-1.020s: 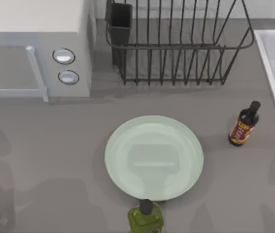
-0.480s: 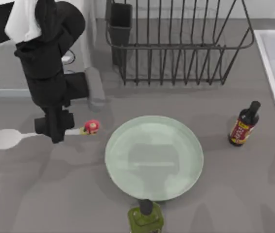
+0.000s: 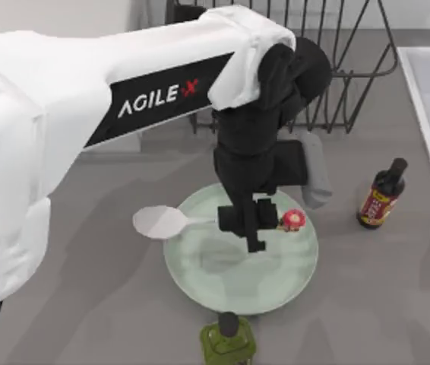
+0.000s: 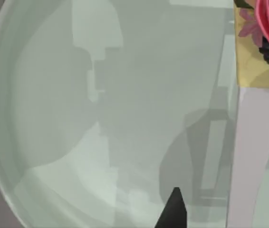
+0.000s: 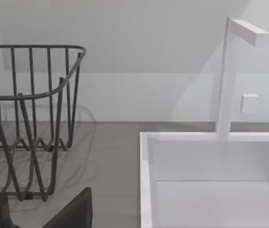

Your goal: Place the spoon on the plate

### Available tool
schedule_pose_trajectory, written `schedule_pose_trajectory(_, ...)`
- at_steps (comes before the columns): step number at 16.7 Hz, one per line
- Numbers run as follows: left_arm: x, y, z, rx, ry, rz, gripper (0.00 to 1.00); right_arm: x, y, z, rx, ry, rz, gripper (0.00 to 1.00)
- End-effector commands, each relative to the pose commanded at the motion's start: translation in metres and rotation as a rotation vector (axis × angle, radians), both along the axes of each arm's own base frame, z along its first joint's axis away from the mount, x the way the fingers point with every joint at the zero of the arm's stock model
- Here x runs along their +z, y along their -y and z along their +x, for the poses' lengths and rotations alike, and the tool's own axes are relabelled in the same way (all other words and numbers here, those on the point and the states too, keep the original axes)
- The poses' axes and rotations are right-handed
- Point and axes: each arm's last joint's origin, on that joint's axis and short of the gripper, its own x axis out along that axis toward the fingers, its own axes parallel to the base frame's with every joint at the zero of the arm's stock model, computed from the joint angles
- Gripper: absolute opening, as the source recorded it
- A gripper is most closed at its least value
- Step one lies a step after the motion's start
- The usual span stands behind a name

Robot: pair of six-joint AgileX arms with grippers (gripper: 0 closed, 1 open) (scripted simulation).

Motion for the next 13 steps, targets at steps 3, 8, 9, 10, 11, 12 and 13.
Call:
schedule_pose_trajectory(3,0.0,0.001,0.0,-0.001,0.001,-0.001,0.0,0.0,0.0,0.0,0.0,0.0,0.0,1.0)
schedule_pose_trajectory(8,0.001,0.005,-0.004,-0.026,0.001,-0.019,0.0,0.0,0.0,0.0,0.0,0.0,0.0,1.0)
schedule_pose_trajectory(9,0.001,0.008,-0.006,-0.041,0.003,-0.029,0.0,0.0,0.0,0.0,0.0,0.0,0.0,1.0)
schedule_pose_trajectory(10,0.001,0.011,-0.009,-0.058,0.005,-0.042,0.0,0.0,0.0,0.0,0.0,0.0,0.0,1.0)
schedule_pose_trajectory(11,0.001,0.015,-0.012,-0.076,0.009,-0.056,0.0,0.0,0.0,0.0,0.0,0.0,0.0,1.0)
schedule_pose_trajectory(12,0.002,0.018,-0.015,-0.094,0.014,-0.071,0.0,0.0,0.0,0.0,0.0,0.0,0.0,1.0)
schedule_pose_trajectory(13,0.003,0.021,-0.018,-0.111,0.02,-0.086,0.0,0.0,0.0,0.0,0.0,0.0,0.0,1.0)
